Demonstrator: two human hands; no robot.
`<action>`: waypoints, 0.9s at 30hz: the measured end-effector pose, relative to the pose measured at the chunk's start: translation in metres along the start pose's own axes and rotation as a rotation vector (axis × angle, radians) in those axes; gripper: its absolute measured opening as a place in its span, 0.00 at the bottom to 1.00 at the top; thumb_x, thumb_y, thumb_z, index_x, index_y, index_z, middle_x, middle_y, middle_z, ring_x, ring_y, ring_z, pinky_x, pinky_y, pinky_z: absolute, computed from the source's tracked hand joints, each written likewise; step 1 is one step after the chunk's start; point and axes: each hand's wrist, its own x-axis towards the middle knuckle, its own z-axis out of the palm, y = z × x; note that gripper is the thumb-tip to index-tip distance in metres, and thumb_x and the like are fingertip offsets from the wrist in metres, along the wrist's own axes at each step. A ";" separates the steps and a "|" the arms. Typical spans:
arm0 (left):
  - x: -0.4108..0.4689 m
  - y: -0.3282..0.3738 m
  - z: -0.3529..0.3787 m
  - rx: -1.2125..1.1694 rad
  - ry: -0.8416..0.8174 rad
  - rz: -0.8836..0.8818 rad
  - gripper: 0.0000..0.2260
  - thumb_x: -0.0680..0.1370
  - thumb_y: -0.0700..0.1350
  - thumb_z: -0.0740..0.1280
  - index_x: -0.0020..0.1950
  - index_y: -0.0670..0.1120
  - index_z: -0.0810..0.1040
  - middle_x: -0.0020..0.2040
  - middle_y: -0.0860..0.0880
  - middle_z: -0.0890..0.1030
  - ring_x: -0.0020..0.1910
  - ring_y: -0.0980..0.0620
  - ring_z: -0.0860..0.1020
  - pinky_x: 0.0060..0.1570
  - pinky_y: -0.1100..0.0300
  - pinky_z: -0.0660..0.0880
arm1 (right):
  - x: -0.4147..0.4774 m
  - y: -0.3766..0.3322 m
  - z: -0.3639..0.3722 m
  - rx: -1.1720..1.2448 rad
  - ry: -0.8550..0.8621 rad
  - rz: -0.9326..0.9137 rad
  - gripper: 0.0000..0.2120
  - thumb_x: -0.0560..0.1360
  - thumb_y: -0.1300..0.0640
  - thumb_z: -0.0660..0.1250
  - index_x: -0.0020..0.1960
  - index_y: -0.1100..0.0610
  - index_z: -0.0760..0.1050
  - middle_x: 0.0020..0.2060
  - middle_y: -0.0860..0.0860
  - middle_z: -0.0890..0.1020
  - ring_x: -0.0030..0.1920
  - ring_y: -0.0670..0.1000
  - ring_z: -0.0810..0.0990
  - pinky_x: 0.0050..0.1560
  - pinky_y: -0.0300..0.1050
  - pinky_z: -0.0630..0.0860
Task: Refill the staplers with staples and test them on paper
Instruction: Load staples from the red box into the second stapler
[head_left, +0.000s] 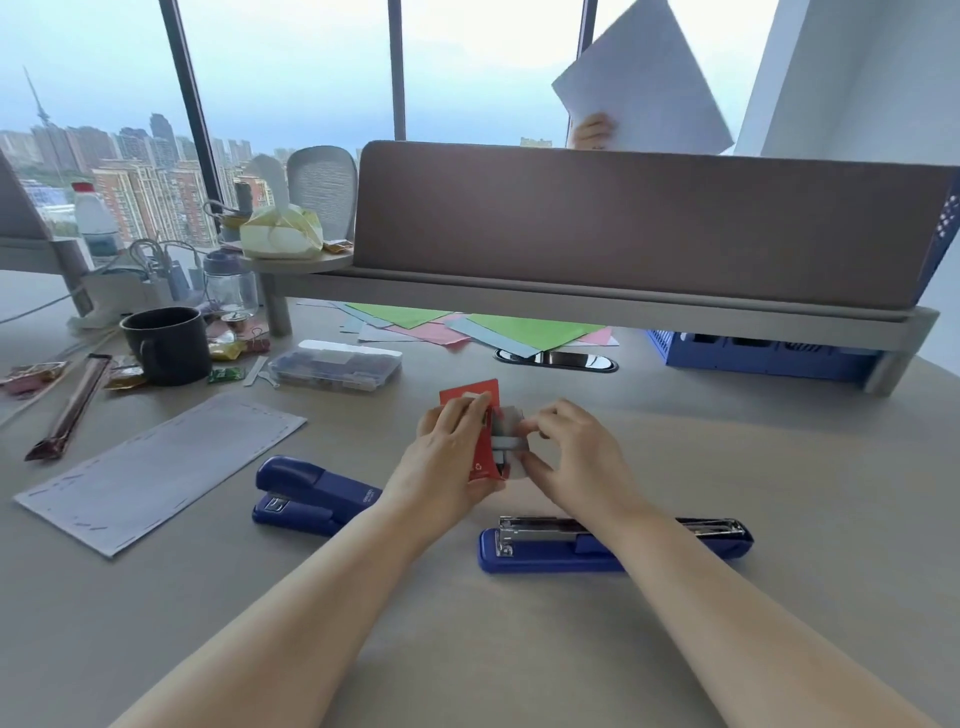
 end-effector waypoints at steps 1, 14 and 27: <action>-0.001 0.001 0.000 0.006 -0.002 0.007 0.38 0.72 0.51 0.70 0.74 0.47 0.53 0.73 0.50 0.60 0.71 0.48 0.58 0.65 0.52 0.66 | -0.001 0.001 0.000 -0.010 -0.002 0.006 0.09 0.71 0.57 0.68 0.51 0.57 0.79 0.46 0.53 0.80 0.49 0.52 0.77 0.45 0.42 0.71; -0.003 0.005 0.000 0.064 -0.033 -0.030 0.36 0.73 0.51 0.69 0.74 0.46 0.54 0.75 0.50 0.60 0.73 0.49 0.57 0.67 0.52 0.65 | -0.006 0.001 -0.006 0.065 0.035 0.056 0.04 0.71 0.57 0.67 0.44 0.56 0.75 0.41 0.48 0.78 0.43 0.48 0.75 0.43 0.41 0.72; 0.008 -0.003 0.010 0.238 -0.318 -0.070 0.19 0.75 0.49 0.64 0.64 0.46 0.69 0.67 0.48 0.71 0.65 0.44 0.70 0.58 0.49 0.70 | -0.003 0.012 -0.018 0.460 -0.014 0.397 0.11 0.68 0.65 0.71 0.35 0.51 0.73 0.29 0.52 0.82 0.29 0.51 0.81 0.37 0.46 0.80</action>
